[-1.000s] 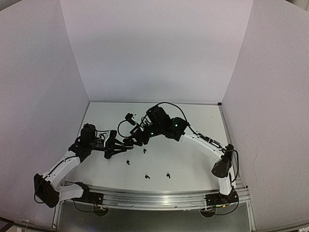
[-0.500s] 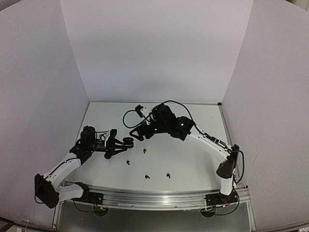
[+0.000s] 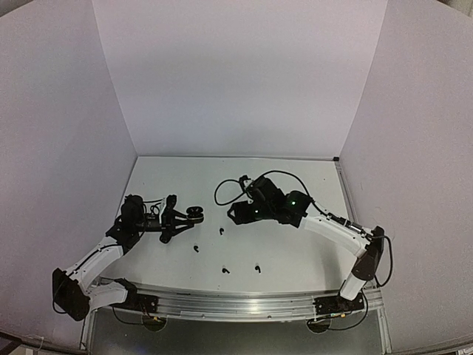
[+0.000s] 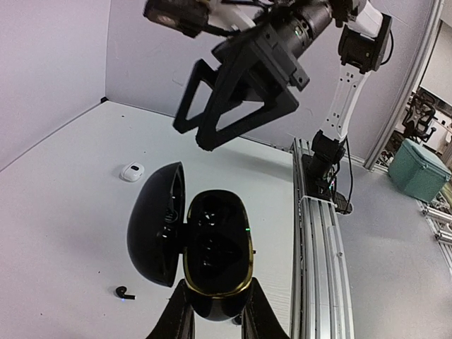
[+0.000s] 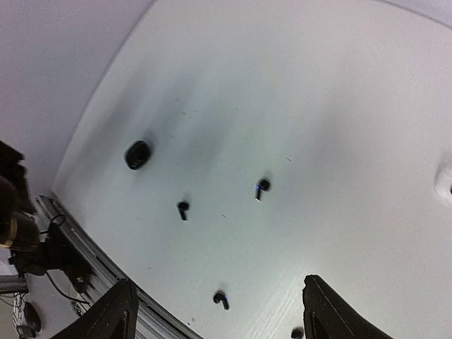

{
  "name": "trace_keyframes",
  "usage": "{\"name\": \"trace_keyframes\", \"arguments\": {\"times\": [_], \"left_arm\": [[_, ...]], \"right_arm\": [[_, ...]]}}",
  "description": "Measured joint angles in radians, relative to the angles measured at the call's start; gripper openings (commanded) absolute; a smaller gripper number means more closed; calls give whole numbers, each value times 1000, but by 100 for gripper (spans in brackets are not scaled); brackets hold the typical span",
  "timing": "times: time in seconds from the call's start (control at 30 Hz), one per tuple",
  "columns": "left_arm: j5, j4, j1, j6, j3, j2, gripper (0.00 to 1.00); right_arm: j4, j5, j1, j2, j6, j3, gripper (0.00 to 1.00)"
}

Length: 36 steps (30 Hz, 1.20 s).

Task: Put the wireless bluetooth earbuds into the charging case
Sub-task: Pick up the right earbud from the center of the board.

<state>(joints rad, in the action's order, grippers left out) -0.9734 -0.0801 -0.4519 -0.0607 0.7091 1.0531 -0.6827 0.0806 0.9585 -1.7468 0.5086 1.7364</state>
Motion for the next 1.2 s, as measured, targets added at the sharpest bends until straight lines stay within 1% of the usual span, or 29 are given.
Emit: {"name": "trace_keyframes", "arguments": {"times": [0.13, 0.2, 0.33, 0.43, 0.53, 0.7, 0.87, 1.03, 1.2], "left_arm": [[14, -9, 0, 17, -5, -1, 0], [17, -10, 0, 19, -5, -3, 0], [18, -23, 0, 19, -5, -9, 0], [20, -32, 0, 19, -5, -14, 0], [20, -36, 0, 19, -5, -14, 0], [20, -35, 0, 17, -11, -18, 0], [21, -34, 0, 14, -12, -20, 0], [24, -34, 0, 11, -12, -20, 0], [27, -34, 0, 9, -12, -20, 0]], "right_arm": [[-142, 82, 1, 5, 125, -66, 72], [-209, 103, 7, -11, 175, -96, 70], [-298, 96, 43, -84, 234, -162, 59], [-342, 58, 68, -163, 238, -202, 57], [-356, 17, 81, -240, 217, -203, 57], [-359, -24, 83, -315, 180, -203, 50], [-358, -41, 83, -328, 158, -203, 44], [-358, -74, 83, -334, 146, -203, 41], [-357, -96, 83, -336, 142, -214, 35]]}}
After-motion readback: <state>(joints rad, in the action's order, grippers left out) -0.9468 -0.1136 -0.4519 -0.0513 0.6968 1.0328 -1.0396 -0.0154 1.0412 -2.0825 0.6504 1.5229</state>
